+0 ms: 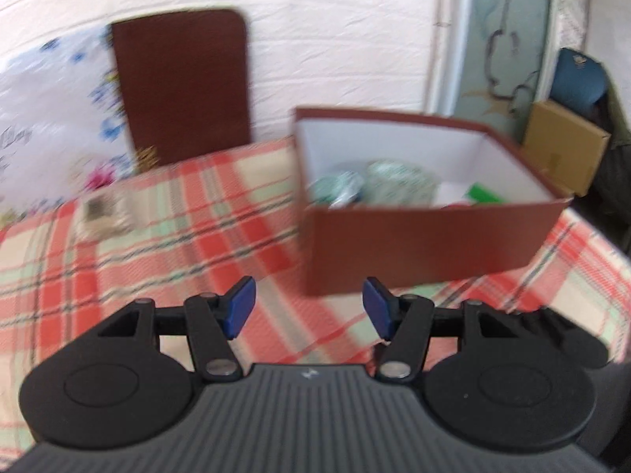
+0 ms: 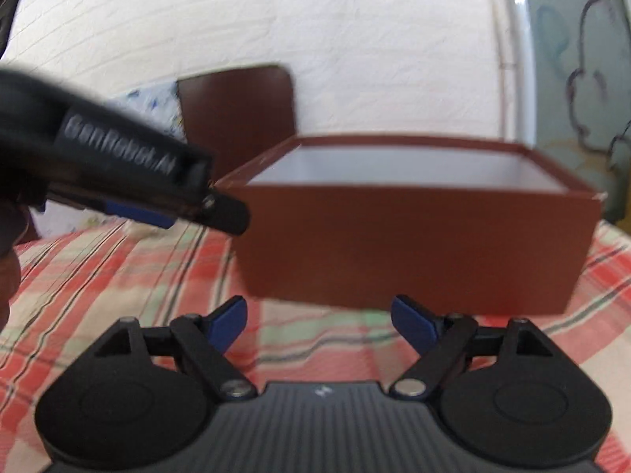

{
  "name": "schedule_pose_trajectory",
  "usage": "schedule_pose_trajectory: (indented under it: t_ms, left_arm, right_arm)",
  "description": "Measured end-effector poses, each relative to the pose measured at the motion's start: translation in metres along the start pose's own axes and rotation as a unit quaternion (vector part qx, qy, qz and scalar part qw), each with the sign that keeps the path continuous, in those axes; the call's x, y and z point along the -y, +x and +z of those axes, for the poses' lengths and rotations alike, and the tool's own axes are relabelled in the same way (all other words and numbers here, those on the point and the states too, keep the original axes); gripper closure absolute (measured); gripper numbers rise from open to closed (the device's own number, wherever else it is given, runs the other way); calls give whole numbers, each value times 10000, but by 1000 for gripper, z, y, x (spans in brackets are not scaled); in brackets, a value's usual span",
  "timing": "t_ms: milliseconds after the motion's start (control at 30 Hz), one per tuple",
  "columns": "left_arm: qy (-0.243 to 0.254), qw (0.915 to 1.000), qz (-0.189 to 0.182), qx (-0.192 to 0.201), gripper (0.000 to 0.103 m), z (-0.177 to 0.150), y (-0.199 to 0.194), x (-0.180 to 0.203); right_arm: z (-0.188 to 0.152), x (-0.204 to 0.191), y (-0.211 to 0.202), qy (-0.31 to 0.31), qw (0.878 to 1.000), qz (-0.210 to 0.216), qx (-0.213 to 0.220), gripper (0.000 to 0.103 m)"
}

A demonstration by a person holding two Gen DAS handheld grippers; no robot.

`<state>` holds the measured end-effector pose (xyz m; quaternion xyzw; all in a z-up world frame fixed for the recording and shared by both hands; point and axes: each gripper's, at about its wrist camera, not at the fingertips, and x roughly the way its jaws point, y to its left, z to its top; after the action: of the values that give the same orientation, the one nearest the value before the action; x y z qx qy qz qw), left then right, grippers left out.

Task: Organize objects
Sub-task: 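Move back and grasp the cotton swab bag with the right tool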

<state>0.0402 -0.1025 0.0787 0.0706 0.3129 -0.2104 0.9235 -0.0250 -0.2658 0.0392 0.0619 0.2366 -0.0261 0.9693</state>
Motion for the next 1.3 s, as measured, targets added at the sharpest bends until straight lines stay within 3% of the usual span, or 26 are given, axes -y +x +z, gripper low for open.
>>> schedule_pose_trajectory:
  t_ms: [167,400,700,800,833,900,1033,1300]
  left_arm:
    - [-220,9962,737,-407,41,-26,10,-41]
    - [-643,9891,1148,-656,41,-54,14,-90]
    - [-725,9858,1474,-333,25,-68,17,-131]
    - [-520,9848,1656,-112,12,-74,21,-142]
    - [-485,9847,1674,-46,5,-76,23,-146]
    - [-788,9860,1467,-30,4,-76,23,-161]
    - [-773,9855,1510,36,0,-73,30,-168]
    - [-868,9843,1536,98,0,-69,40,-181]
  right_arm:
    - [-10,-19,13,-168,9971,271,-687,20]
    - [-13,-49,11,-618,9933,346,-915,19]
    - [-15,-96,25,-1281,9856,594,-928,18]
    - [-13,-109,33,-1426,9832,685,-906,16]
    - [-12,-113,36,-1447,9826,718,-912,16]
    - [-9,-118,44,-1440,9822,752,-942,12]
    - [-3,-123,59,-1289,9830,787,-1045,5]
    - [6,-136,82,-1276,9832,763,-1062,2]
